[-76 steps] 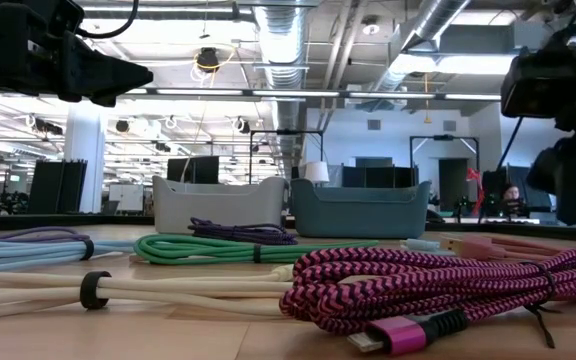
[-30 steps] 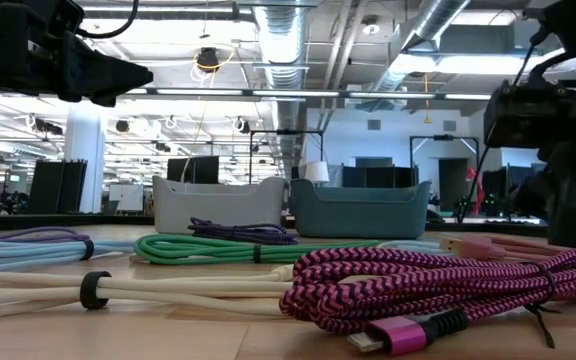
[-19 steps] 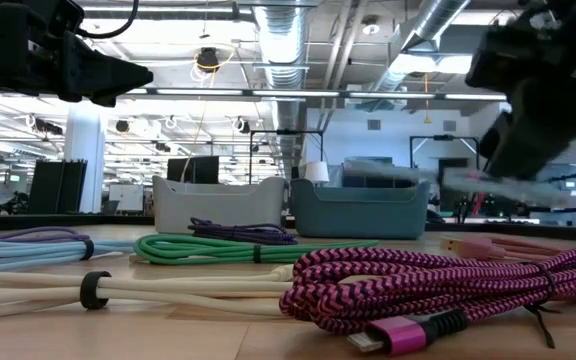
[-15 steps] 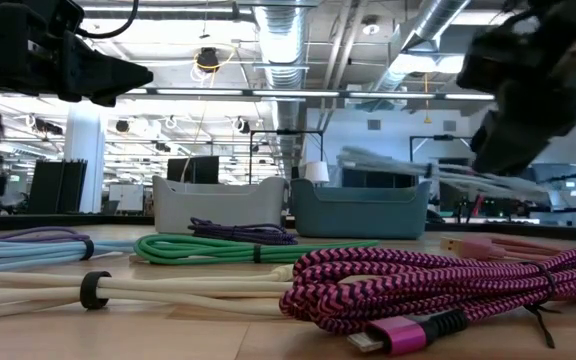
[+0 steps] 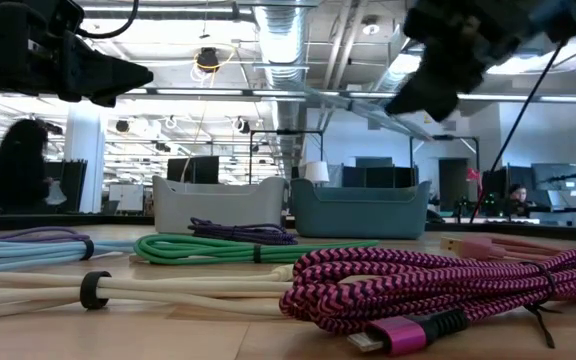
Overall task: Pick & Place USB Port
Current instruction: Put the right light blue charger cable into the white bin
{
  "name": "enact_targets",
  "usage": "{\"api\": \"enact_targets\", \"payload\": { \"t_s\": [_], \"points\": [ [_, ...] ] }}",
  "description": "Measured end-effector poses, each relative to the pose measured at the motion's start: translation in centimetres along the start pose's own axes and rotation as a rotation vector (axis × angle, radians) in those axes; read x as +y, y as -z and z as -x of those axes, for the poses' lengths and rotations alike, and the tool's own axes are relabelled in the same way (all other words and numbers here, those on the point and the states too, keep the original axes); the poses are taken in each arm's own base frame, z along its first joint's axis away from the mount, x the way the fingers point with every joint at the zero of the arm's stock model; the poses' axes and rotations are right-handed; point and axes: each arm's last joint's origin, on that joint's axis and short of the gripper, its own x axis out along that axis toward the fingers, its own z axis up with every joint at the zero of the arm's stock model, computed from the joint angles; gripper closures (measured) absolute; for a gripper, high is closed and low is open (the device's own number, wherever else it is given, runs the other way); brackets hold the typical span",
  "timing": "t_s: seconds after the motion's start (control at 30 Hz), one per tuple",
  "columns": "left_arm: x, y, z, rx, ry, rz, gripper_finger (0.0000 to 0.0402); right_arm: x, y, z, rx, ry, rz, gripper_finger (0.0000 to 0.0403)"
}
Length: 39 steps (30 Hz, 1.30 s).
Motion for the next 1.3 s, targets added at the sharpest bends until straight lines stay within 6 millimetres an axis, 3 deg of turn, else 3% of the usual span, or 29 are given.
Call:
{"api": "enact_targets", "payload": {
  "t_s": [0.23,0.47,0.67,0.9,1.03,1.3],
  "points": [
    [0.2,-0.6,0.0,-0.057,-0.013,0.091,0.0319,-0.6,-2.2,-0.1,-0.056,0.036,0.095,0.0403],
    [0.1,-0.4,-0.3,-0.029,-0.035,0.120,0.0285,-0.9,-3.7,-2.4,-0.070,0.047,0.149,0.0403],
    [0.0,-0.8,-1.9,0.045,-0.051,0.104,0.0248,-1.0,-4.8,-5.0,-0.072,-0.016,0.197,0.0403],
    [0.0,-0.4,-4.2,0.152,-0.051,0.111,0.0242,-1.0,-5.8,-7.4,-0.076,-0.031,0.227,0.0403],
    [-0.1,-0.5,-5.0,0.125,0.017,0.125,0.0242,-1.1,-6.3,-8.2,-0.075,-0.026,0.225,0.0403],
    [-0.2,-0.5,-5.4,0.094,0.091,0.183,0.0242,-1.6,-6.5,-8.2,-0.078,-0.008,0.239,0.0403]
  ]
}}
